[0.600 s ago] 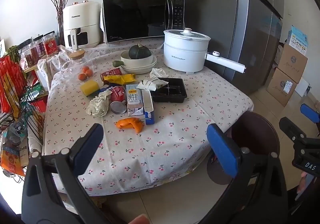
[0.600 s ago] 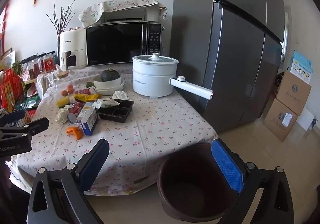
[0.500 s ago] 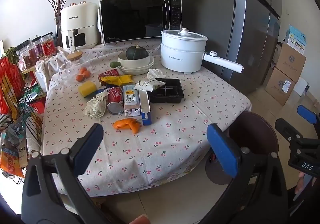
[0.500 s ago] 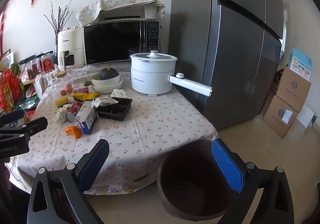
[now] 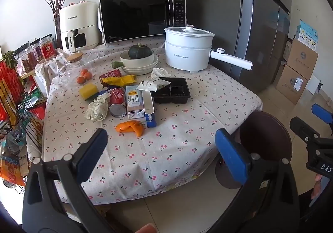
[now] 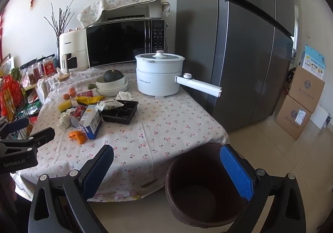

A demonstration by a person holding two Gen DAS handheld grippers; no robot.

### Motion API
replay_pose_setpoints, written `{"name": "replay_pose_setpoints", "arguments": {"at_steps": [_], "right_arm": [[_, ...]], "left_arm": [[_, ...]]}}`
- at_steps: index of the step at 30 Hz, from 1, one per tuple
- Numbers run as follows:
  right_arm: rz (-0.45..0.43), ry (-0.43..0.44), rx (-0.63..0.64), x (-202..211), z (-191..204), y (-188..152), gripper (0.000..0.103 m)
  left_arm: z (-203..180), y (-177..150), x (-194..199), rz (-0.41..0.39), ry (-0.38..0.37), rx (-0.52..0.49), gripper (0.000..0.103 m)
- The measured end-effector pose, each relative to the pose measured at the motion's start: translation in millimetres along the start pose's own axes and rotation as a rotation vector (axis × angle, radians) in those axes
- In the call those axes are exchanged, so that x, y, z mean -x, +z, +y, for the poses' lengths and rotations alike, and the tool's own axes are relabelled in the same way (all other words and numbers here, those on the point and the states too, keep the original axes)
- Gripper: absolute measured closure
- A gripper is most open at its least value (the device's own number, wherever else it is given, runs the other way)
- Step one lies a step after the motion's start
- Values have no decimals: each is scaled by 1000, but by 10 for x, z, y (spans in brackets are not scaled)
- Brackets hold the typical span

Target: Collect trash

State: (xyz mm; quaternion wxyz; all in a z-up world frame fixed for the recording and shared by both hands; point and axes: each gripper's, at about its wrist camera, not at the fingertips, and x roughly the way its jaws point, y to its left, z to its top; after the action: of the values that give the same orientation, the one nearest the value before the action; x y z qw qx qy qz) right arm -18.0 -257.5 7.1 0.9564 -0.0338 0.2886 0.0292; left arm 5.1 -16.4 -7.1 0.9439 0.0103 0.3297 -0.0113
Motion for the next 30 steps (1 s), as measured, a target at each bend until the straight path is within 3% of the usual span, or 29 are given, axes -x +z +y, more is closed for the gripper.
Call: {"name": "replay_pose_setpoints", "arguments": {"at_steps": [30], "right_arm": [[20, -13, 2, -39, 38, -14, 0]], "left_arm": [[102, 8, 24, 7, -21, 23, 0]]}}
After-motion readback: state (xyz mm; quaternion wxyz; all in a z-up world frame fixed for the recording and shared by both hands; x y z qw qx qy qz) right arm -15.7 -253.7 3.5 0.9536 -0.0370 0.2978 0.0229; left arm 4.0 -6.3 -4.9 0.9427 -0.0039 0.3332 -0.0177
